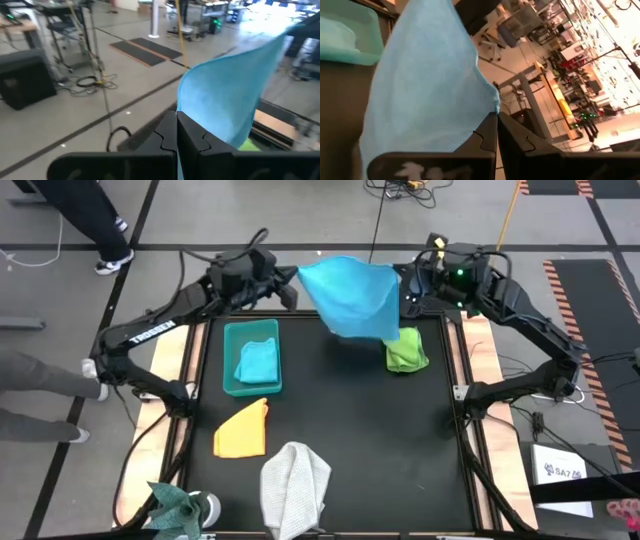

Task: Fold microfiber towels
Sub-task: Fold the blue microfiber towel

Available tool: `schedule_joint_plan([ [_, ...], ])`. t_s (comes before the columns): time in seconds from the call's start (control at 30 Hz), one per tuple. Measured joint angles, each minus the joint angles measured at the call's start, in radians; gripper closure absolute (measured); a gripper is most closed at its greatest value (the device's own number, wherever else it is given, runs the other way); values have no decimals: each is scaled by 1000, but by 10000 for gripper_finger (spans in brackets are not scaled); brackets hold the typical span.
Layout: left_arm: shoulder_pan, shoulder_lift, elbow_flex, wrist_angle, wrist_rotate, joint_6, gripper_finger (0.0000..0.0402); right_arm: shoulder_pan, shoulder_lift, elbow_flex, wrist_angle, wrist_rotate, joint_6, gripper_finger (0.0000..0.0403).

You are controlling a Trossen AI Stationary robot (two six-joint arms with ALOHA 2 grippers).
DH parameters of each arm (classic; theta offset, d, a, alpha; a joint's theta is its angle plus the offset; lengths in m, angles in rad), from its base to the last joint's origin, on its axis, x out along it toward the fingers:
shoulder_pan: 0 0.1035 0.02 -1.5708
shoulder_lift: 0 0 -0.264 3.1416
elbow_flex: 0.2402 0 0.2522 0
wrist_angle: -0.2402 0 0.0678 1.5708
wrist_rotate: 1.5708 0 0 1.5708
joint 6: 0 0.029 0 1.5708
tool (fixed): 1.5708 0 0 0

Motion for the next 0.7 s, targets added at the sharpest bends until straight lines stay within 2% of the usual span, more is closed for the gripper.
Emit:
schedule_joint_plan([
  [0.2,76,-5,0,15,-3,11,402,-85,8,0,1,-4,-27,403],
  [0.37,148,-23,3,5,60,7,401,-180,38,0,1,-118,-1,403],
  [0.43,164,-19,3,-46,78,-3,401,-201,51,0,-12,-163,39,403],
  [0.7,127,-5,2,-187,90,-23,401,-183,97,0,-133,-183,100,403],
])
